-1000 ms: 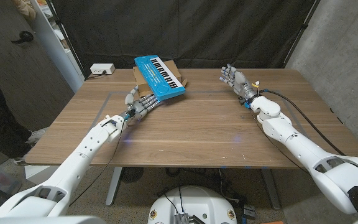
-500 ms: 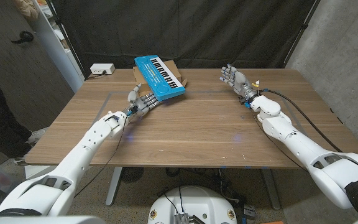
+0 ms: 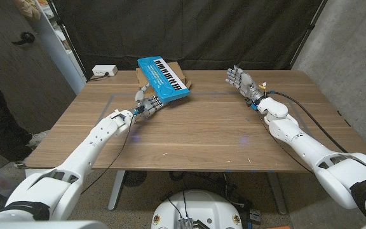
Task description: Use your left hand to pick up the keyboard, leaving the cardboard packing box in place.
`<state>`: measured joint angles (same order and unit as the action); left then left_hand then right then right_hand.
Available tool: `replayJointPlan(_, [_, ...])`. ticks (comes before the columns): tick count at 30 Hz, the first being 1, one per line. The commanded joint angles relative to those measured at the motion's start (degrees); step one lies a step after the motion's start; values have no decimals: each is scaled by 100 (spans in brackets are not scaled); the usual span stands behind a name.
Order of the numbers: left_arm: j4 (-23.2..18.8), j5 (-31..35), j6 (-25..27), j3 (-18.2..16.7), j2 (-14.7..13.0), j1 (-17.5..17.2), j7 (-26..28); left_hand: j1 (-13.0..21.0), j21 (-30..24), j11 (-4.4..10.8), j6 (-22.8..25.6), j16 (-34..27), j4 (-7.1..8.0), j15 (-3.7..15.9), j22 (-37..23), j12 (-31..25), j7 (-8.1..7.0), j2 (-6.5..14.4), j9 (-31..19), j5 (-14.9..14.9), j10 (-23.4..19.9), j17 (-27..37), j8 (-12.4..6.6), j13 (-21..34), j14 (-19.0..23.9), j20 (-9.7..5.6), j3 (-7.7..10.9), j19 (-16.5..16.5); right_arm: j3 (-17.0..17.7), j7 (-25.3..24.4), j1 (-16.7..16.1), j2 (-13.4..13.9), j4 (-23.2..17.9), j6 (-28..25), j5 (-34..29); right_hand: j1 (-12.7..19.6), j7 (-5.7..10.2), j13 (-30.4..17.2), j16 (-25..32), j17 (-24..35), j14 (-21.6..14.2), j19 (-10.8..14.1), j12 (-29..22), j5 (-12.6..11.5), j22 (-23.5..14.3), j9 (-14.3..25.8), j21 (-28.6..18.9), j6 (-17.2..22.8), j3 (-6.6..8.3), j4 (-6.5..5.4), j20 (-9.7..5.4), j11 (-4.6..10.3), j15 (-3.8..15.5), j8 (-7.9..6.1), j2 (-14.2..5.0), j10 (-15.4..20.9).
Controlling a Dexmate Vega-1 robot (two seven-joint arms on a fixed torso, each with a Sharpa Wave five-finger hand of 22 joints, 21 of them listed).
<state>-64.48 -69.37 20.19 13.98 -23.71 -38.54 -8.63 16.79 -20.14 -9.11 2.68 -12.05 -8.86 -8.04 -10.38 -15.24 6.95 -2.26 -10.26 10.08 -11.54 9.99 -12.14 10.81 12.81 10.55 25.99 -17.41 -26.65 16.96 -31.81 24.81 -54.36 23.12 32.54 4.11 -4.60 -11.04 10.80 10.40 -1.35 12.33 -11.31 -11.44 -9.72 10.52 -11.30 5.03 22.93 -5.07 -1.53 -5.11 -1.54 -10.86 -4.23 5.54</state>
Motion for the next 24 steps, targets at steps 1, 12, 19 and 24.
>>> replayJointPlan(1, [158, 225, 109, 124, 93, 233, -113, 82, -22, -21, 37, 5, -25, -4, -20, 16, 486, -21, -14, 36, -54, 10, 23, 7, 39, 2, -1, -43, 49, 88, 5, 34, 121, 21, 57, 4, 0, -17, 23, 17, -30, 42, -33, -16, -23, 14, -18, 63, -16, 11, 5, 9, -8, -34, 52, 33])
replayJointPlan(12, [-109, 308, 232, 141, 57, 224, 135, 60, -11, -56, 104, 12, -24, -35, -18, 24, 475, -186, -15, 38, -142, 13, 28, 8, 113, 51, -94, -116, 55, 179, 35, 12, 257, 66, 81, -6, -4, -17, 24, 18, -39, 40, -30, -19, -23, 14, -14, 68, -24, 10, 5, 3, -11, -33, 52, 34])
replayJointPlan(19, [-269, 318, 318, 149, 43, 240, 358, 64, -27, -65, 190, 4, -17, -38, -18, 18, 457, -293, -17, 52, -262, 15, 26, 10, 226, 51, -156, -255, 80, 200, 0, 15, 263, 95, 114, -10, -1, -17, 23, 19, -41, 40, -29, -21, -23, 14, -13, 70, -29, 9, -1, 5, -10, -32, 53, 35])
replayJointPlan(24, [-169, 389, 362, 221, 58, 370, 382, 72, -36, -67, 233, 7, -14, -41, -18, 24, 465, -344, -19, 61, -306, 16, 26, 11, 268, 71, -186, -334, 99, 178, -32, 32, 234, 113, 121, -12, 0, -17, 22, 19, -42, 41, -33, -22, -23, 14, -12, 79, -32, 10, 5, -2, -12, -35, 54, 49])
